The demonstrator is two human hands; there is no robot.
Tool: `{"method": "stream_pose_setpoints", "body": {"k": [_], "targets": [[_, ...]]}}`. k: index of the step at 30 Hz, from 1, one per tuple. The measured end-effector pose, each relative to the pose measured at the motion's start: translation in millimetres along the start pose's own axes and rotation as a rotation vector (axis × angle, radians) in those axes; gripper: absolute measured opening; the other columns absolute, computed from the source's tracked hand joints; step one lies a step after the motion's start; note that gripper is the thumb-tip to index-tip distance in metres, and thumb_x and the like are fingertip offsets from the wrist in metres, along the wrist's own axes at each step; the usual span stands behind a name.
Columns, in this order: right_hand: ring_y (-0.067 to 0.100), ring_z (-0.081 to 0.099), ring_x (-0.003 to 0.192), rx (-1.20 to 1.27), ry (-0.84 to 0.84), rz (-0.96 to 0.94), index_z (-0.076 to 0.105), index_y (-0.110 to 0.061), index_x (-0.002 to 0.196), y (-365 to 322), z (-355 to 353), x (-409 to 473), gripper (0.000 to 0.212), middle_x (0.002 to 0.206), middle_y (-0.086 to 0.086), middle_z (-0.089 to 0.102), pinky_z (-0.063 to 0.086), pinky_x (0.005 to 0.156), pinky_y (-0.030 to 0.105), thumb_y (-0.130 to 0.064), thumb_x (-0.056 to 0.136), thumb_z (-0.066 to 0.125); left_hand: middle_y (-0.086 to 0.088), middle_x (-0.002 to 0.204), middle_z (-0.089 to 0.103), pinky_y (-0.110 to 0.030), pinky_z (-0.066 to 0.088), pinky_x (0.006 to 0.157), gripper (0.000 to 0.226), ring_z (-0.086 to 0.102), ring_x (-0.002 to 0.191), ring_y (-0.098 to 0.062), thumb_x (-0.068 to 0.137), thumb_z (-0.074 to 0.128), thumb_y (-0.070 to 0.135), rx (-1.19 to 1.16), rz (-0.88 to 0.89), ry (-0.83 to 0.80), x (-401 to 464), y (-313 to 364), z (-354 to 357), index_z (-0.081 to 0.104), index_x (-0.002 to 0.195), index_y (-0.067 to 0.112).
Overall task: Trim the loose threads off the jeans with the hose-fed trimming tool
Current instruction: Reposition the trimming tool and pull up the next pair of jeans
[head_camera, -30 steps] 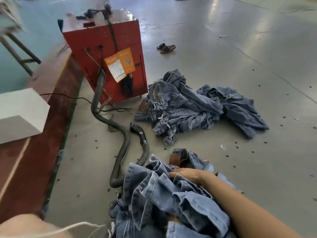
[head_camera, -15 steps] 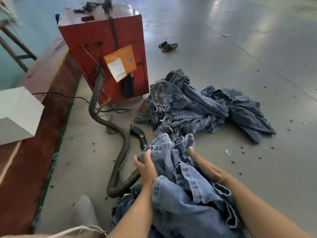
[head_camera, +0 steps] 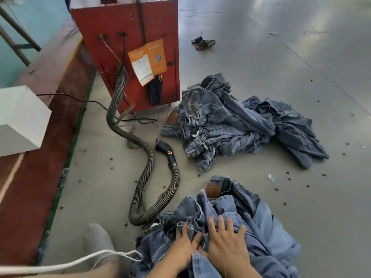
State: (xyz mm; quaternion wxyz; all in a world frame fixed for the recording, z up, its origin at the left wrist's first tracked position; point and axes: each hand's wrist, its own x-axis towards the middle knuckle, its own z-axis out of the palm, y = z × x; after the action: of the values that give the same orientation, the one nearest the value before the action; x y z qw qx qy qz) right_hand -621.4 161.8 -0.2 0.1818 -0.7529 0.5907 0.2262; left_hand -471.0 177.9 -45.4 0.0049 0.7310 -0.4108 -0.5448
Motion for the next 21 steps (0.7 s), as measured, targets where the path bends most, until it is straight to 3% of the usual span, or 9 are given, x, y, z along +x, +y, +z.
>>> {"method": "stream_pose_setpoints", "body": {"k": [2,5,7,9,11,15,16,19,21], "targets": [[0.039,0.034,0.144,0.041,-0.088,0.056,0.03,-0.023,0.149,0.4,-9.6,21.0,0.093,0.155,0.012,0.04,0.026,0.105,0.067,-0.086,0.082,0.028,-0.012,0.172,0.003,-0.042,0.026,0.123,0.07,0.02,0.155,-0.034,0.106,0.04,0.051,0.105,0.025,0.23,-6.9,17.3,-25.3,0.016,0.164,0.022],[0.031,0.046,0.139,0.428,-0.247,0.122,0.048,-0.027,0.135,23.3,-51.0,42.5,0.078,0.147,0.006,0.053,0.035,0.113,0.058,-0.083,0.08,0.05,0.009,0.151,0.045,-0.036,0.034,0.118,0.041,0.04,0.139,-0.007,0.098,0.044,0.034,-0.258,0.502,0.653,-24.8,55.3,-31.6,0.053,0.137,0.026],[0.017,0.066,0.116,0.987,-0.344,0.078,0.069,-0.02,0.116,46.3,-75.5,42.7,0.05,0.128,0.005,0.07,0.053,0.103,0.043,-0.06,0.086,0.065,0.018,0.138,0.052,-0.03,0.04,0.111,0.04,0.047,0.127,0.003,0.093,0.046,0.042,-0.337,0.759,0.416,-35.5,70.3,-20.8,0.05,0.133,0.039],[0.013,0.068,0.114,1.183,-0.314,0.085,0.069,-0.011,0.129,72.3,-97.8,32.8,0.04,0.134,0.009,0.069,0.056,0.099,0.031,-0.037,0.099,0.063,0.018,0.153,0.045,-0.033,0.034,0.118,0.059,0.041,0.139,-0.001,0.093,0.052,0.053,-0.042,0.762,0.071,-34.0,65.0,-7.1,0.037,0.149,0.048],[0.014,0.056,0.129,0.923,-0.282,0.045,0.058,-0.021,0.145,104.2,-118.1,13.3,0.05,0.146,-0.002,0.058,0.044,0.113,0.033,-0.045,0.101,0.061,0.015,0.165,0.031,-0.041,0.019,0.127,0.063,0.028,0.151,-0.006,0.099,0.056,0.05,0.308,0.737,-0.024,-19.0,45.6,-3.4,0.036,0.157,0.038],[0.006,0.039,0.133,0.472,-0.644,-0.182,0.038,-0.038,0.156,134.2,-133.7,-16.1,0.097,0.142,-0.02,0.041,0.033,0.112,0.029,-0.075,0.074,0.077,0.004,0.141,0.063,-0.019,0.039,0.106,0.034,0.056,0.132,-0.012,0.104,0.057,0.025,0.039,0.598,0.06,-5.7,46.8,-30.5,0.064,0.137,0.023],[0.006,0.043,0.126,0.393,-0.613,-0.216,0.044,-0.038,0.149,131.9,-128.0,-21.7,0.089,0.134,-0.021,0.044,0.036,0.108,0.029,-0.072,0.075,0.079,0.002,0.13,0.069,-0.02,0.043,0.099,0.029,0.062,0.123,-0.015,0.104,0.054,0.022,-0.016,0.539,0.153,-4.8,53.1,-41.5,0.068,0.13,0.021],[0.011,0.061,0.094,0.395,-0.186,-0.274,0.067,-0.026,0.109,121.0,-112.6,-14.3,0.016,0.102,-0.01,0.066,0.049,0.083,0.027,-0.037,0.098,0.07,0.003,0.114,0.074,-0.035,0.052,0.098,0.023,0.067,0.108,-0.018,0.104,0.049,0.022,-0.103,0.456,0.356,-11.2,69.2,-65.2,0.071,0.112,0.025],[0.016,0.067,0.086,0.731,0.074,-0.166,0.073,-0.015,0.103,120.1,-109.8,-5.5,0.01,0.093,-0.001,0.074,0.053,0.077,0.027,-0.02,0.103,0.064,0.004,0.11,0.074,-0.04,0.053,0.096,0.023,0.067,0.104,-0.018,0.103,0.048,0.026,-0.081,0.486,0.385,-23.0,80.2,-73.4,0.071,0.108,0.025]]}}
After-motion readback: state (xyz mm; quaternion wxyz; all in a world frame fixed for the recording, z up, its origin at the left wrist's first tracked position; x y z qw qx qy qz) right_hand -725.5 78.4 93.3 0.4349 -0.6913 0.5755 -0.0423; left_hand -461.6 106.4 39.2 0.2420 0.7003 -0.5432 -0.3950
